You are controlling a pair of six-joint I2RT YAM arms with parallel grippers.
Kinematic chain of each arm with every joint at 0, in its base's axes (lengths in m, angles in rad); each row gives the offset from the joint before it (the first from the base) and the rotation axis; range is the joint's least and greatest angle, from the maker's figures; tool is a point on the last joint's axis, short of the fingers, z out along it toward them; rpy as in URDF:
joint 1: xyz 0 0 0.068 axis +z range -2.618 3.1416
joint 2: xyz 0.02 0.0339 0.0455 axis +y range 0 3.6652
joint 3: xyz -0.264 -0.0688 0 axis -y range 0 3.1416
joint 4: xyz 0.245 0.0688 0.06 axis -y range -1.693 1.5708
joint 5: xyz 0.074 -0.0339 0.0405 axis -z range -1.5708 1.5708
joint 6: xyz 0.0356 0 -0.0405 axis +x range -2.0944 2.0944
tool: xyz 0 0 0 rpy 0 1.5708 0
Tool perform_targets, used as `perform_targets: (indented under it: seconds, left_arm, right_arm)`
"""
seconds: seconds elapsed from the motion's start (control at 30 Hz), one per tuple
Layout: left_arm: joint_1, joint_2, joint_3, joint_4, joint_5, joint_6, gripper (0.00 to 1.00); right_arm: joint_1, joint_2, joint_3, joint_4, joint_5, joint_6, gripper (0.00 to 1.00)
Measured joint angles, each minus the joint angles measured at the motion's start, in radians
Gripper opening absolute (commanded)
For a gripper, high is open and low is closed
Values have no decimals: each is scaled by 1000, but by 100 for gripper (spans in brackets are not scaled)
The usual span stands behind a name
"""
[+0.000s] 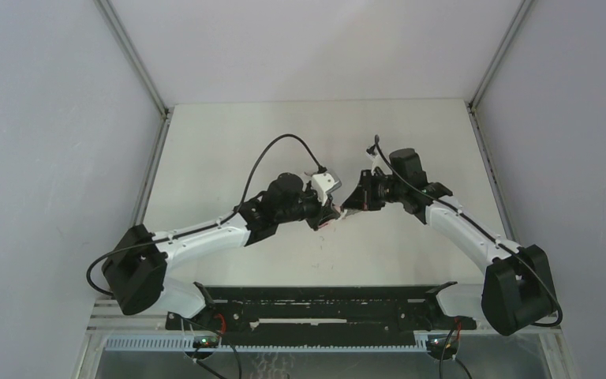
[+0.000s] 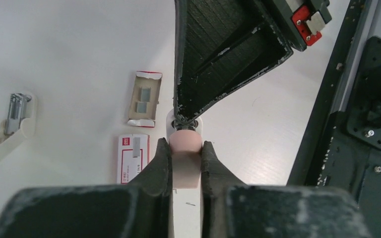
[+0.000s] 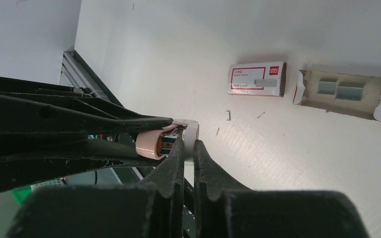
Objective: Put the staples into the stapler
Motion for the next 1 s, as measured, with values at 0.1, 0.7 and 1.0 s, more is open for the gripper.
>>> perform_targets:
  seconds: [0.1, 0.7, 1.0]
  left_arm:
    - [-4, 5, 1, -1, -5, -7, 0]
    - [-10, -71, -126, 154, -84, -122, 0]
    - [-24, -126, -208, 229, -133, -136, 0]
  right_arm:
    - [5, 0, 1, -14, 19, -10, 3]
    - [69, 5, 8, 13, 93, 13, 21]
    - [63, 20, -33, 86, 10, 91, 0]
